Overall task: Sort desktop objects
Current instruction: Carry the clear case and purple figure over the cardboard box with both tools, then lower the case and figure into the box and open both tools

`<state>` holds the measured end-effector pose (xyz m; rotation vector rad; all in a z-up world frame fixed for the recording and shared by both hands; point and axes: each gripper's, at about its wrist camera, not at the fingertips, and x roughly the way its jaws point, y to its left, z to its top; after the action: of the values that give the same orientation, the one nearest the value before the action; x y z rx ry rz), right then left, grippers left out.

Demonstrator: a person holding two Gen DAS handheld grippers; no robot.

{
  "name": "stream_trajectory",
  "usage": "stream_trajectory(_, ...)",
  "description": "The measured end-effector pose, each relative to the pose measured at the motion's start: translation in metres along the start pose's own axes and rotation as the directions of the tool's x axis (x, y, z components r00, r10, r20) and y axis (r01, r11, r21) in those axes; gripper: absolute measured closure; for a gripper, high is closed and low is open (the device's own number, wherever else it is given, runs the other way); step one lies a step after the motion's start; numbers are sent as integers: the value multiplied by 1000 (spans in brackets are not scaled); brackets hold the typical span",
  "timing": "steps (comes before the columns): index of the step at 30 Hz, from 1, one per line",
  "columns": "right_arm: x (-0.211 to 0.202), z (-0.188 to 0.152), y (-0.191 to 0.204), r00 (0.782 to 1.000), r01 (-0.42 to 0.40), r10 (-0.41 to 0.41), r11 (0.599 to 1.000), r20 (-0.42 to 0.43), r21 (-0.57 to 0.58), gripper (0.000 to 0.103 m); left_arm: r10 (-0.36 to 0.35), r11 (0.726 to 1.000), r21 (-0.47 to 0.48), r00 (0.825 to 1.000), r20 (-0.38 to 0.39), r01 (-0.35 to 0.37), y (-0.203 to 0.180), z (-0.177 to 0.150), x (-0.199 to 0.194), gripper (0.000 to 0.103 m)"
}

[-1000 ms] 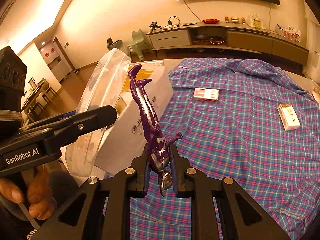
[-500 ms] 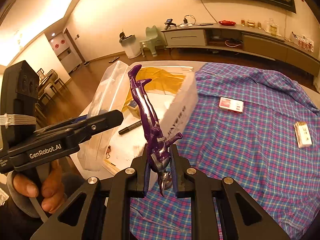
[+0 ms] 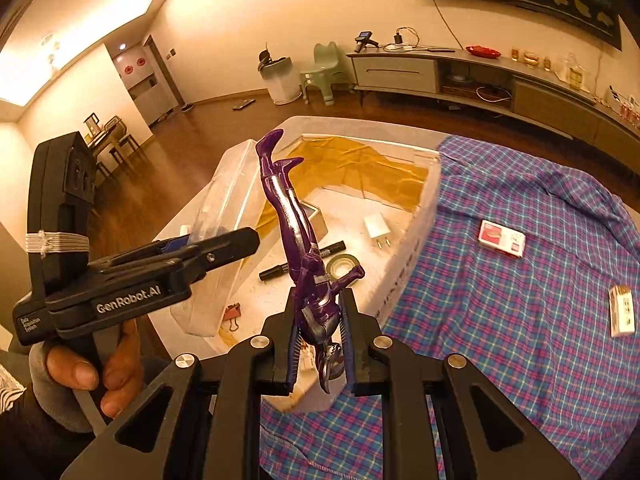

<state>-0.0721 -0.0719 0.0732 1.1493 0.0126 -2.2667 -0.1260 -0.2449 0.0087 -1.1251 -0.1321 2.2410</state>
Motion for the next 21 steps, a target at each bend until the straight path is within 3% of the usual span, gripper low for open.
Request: stream_trajectory(21,77,48,2,990,35,-38,999,-132,-22,84,41,995,-88,990,-138,-54,39,0,58,48)
